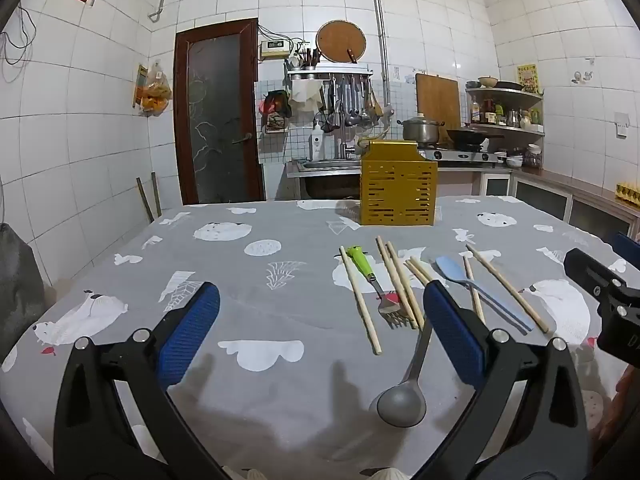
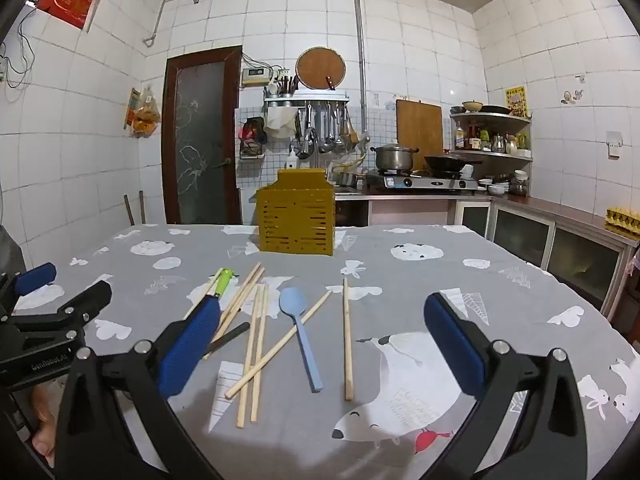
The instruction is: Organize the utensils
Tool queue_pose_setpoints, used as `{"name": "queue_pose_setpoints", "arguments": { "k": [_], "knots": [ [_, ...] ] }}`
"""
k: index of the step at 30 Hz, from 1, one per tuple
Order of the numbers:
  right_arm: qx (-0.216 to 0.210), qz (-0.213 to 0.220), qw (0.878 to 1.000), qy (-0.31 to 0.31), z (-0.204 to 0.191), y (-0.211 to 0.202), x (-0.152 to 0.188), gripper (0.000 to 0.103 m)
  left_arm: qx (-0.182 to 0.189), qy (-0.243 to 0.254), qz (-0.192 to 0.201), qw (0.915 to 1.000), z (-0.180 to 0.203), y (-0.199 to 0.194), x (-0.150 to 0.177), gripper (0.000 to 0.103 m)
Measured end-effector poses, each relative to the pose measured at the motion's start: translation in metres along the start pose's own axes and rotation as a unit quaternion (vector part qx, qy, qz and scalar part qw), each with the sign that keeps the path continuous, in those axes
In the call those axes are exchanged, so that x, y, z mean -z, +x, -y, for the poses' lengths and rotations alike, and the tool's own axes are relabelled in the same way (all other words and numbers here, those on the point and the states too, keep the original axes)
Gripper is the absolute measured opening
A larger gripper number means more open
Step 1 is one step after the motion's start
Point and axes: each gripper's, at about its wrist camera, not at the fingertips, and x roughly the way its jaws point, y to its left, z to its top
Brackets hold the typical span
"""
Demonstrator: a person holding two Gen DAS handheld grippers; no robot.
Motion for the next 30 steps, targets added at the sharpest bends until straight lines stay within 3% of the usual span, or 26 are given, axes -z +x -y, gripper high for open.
{"name": "queue_pose_setpoints", "arguments": {
  "k": [30],
  "knots": [
    [0.013,0.009,1.000,-0.009,0.002,-0.007,0.000,0.100,-0.001,0.002,0.017,0.9998,-0.001,-0.014,-0.002,0.098]
  ]
}}
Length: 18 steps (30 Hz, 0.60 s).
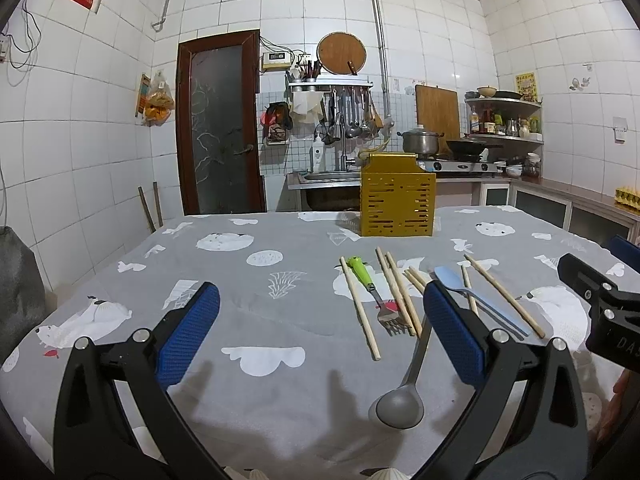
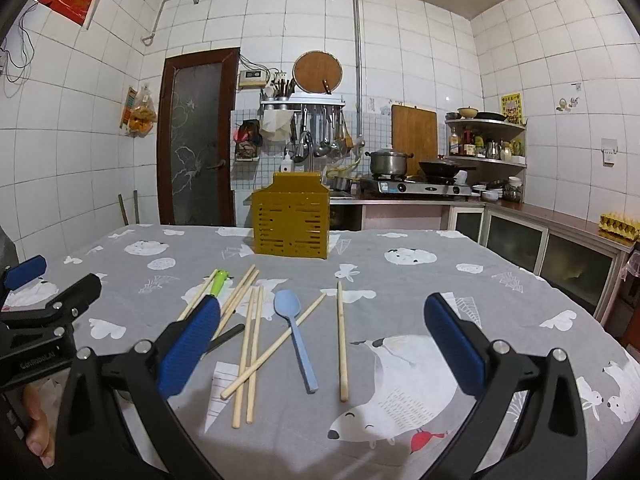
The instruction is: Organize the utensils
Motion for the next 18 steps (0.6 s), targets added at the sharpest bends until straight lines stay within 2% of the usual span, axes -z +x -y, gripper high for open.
{"name": "queue_pose_setpoints", "arguments": {
  "k": [18],
  "knots": [
    [0.000,0.000,1.000,0.000,0.0002,0.0001,0.0002,0.100,0.000,0.000,0.002,1.0000,-0.0008,-0.0016,-0.0011,0.098]
  ]
}}
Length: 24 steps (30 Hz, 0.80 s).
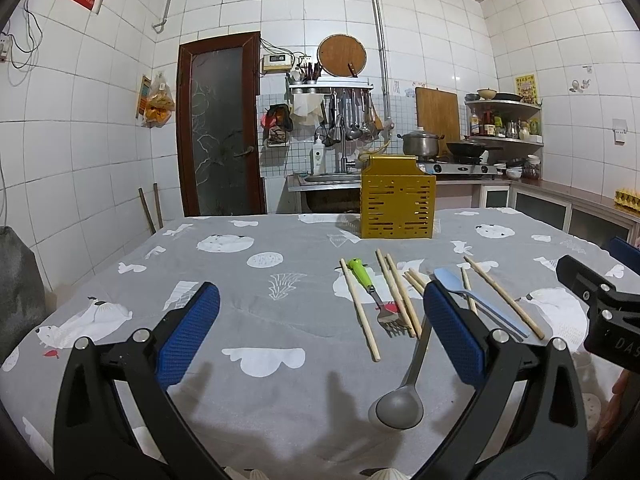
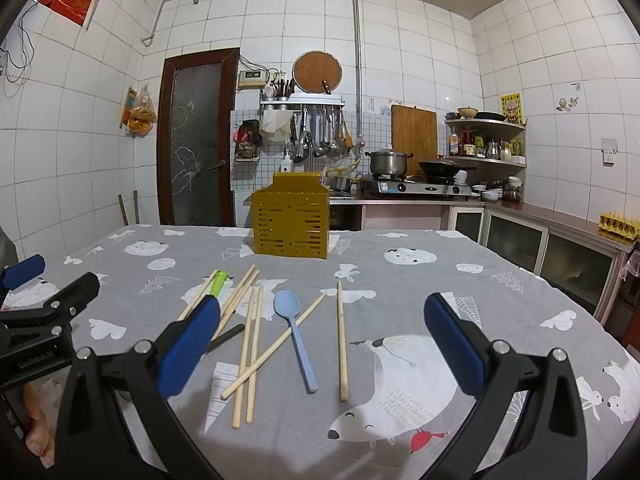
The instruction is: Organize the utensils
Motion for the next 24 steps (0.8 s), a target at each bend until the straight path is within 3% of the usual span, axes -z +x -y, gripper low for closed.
{"name": "queue_pose_setpoints", "arguments": {
  "k": [24],
  "knots": [
    [0.003,-0.003,1.000,0.001,0.0020,0.0001,-0.0007,0.100,0.002,0.006,0.010,0.9999,0.0017,-0.0043,0.0002,0.098]
  ]
}}
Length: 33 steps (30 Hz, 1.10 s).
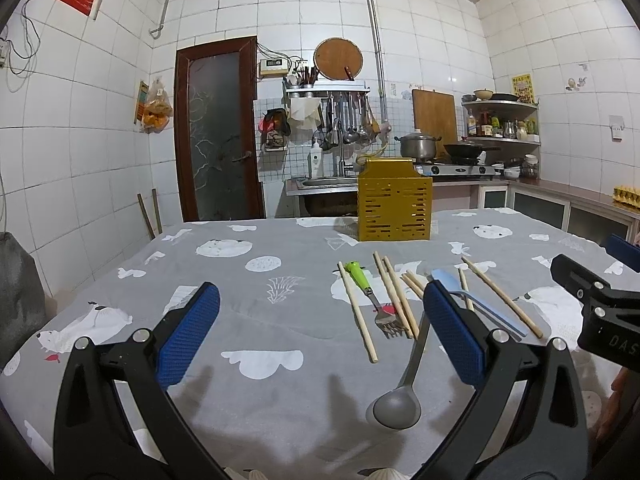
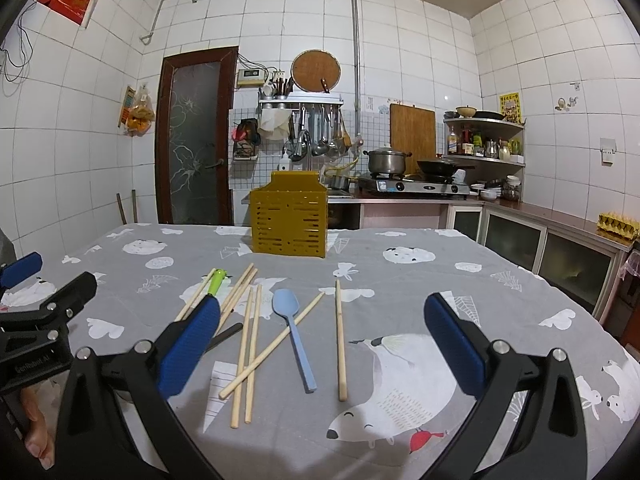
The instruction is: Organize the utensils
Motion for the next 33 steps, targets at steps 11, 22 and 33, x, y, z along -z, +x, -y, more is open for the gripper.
{"name": "queue_pose_setpoints", "arguments": {
  "k": [11,22,33],
  "knots": [
    [0.001,-0.002,1.000,-0.004,0.0004,0.0020,-0.0005,0.100,-0.001,0.000,0.003,1.0000,0.0003,-0.0026,0.0027,0.098],
    [0.004,0.002,1.000,-0.007,-0.0023,0.0019,-0.0011,0.100,-0.002,0.000,0.004,1.0000,-0.0004,-0.0037,0.0029,0.098],
    [0.006,0.002,1.000,-0.008,-0.0011,0.0029,-0.0011,0.100,-0.002,-0.001,0.006,1.0000,-0.0006,-0.0036,0.0027,0.098]
  ]
}}
